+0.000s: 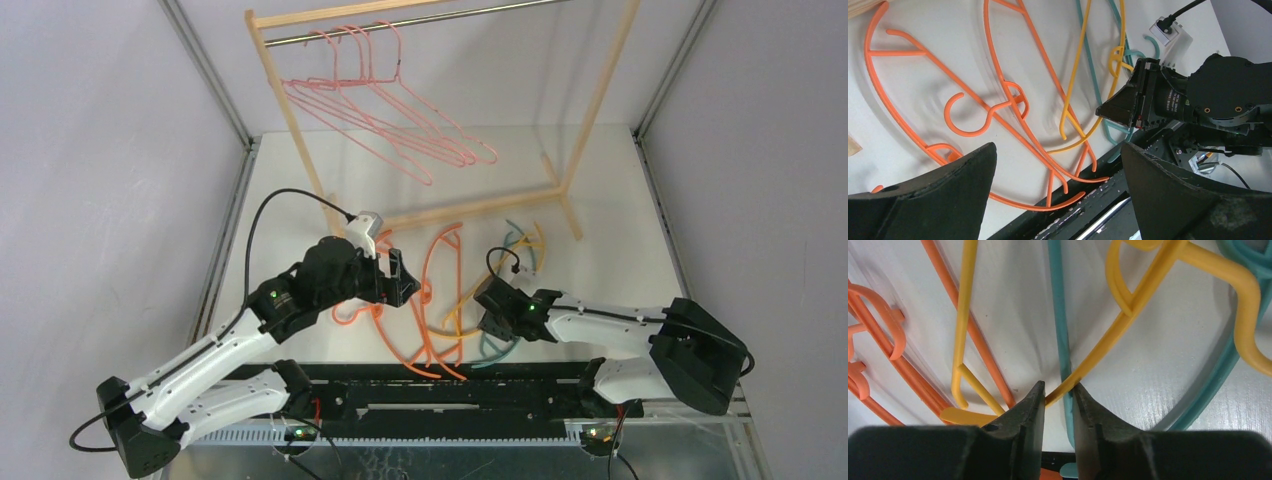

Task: Organize the hangers

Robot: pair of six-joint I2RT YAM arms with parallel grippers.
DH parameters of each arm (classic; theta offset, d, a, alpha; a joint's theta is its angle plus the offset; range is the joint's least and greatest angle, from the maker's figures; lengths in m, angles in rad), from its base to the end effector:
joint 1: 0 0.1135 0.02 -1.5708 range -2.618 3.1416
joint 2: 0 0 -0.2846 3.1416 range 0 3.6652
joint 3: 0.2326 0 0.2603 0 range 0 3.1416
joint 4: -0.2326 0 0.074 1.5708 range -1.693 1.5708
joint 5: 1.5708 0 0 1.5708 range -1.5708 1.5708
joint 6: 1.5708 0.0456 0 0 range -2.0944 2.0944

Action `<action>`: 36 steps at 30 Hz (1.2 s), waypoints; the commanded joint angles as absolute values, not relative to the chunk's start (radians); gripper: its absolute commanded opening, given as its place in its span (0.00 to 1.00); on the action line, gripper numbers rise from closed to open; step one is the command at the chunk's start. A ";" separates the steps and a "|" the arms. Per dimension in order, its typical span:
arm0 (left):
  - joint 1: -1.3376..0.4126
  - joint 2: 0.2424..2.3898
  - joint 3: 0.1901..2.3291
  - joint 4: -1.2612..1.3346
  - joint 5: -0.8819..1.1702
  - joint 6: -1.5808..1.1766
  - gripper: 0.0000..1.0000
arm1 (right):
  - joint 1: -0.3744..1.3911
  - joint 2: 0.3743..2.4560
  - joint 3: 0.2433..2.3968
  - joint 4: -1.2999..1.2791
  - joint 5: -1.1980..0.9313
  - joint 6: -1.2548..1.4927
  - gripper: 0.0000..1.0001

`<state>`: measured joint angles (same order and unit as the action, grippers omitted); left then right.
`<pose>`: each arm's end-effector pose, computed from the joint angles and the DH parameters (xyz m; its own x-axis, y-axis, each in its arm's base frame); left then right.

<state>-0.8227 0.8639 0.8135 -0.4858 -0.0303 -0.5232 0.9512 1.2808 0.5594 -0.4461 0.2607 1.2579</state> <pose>0.1329 -0.1412 0.3160 -0.6582 -0.0249 -0.7524 0.4457 0.7926 -0.4161 0.1343 0.1680 0.1554 -0.8569 0.3817 -0.3464 0.2841 0.9105 0.3004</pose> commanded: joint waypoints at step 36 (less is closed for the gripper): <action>-0.828 0.910 0.892 -0.405 -0.015 -0.552 0.97 | 0.662 1.026 1.278 -0.882 0.704 0.315 0.00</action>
<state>-0.8227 0.9382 0.8463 -0.4278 -0.0219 -0.5346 0.7387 0.9741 1.1786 -1.1080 0.6868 0.6151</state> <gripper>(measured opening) 0.973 0.017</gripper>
